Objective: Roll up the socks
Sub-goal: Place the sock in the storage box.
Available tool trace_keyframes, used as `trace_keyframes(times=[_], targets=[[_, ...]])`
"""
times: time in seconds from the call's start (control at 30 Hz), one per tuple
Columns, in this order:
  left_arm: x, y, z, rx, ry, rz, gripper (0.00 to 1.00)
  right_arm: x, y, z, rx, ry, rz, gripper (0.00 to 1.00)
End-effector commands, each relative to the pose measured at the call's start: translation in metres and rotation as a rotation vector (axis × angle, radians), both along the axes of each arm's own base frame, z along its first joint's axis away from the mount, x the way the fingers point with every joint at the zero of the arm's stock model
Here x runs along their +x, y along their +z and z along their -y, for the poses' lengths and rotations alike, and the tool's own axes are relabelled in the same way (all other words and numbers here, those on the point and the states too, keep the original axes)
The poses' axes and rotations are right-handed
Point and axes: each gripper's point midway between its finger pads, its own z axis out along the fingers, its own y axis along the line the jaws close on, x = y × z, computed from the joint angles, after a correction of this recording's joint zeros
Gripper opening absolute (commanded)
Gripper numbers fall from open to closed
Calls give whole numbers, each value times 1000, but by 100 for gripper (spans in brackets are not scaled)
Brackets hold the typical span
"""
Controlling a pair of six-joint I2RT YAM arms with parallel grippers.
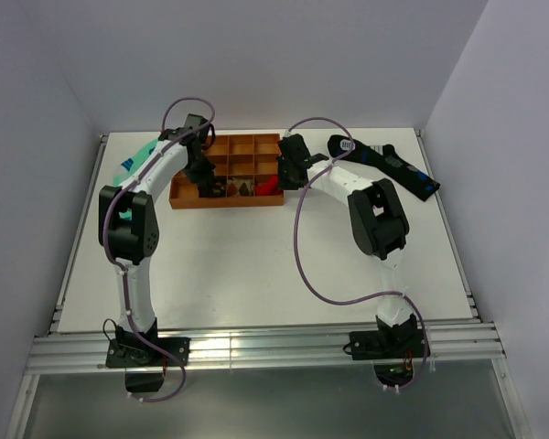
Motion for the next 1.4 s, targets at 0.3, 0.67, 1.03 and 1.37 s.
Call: trace_keyframes(times=[0.3, 0.67, 1.03, 1.37], targets=[[-5, -15, -19, 47, 29, -34, 14, 0, -39, -4, -29, 33, -37, 0], [-14, -45, -23, 78, 59, -91, 12, 1, -38, -5, -26, 35, -35, 0], [-11, -68, 2, 81, 42, -129, 11, 0, -37, -5, -25, 37, -35, 0], [-6, -58, 4, 64, 18, -110, 15, 0, -38, -6, -27, 43, -38, 0]])
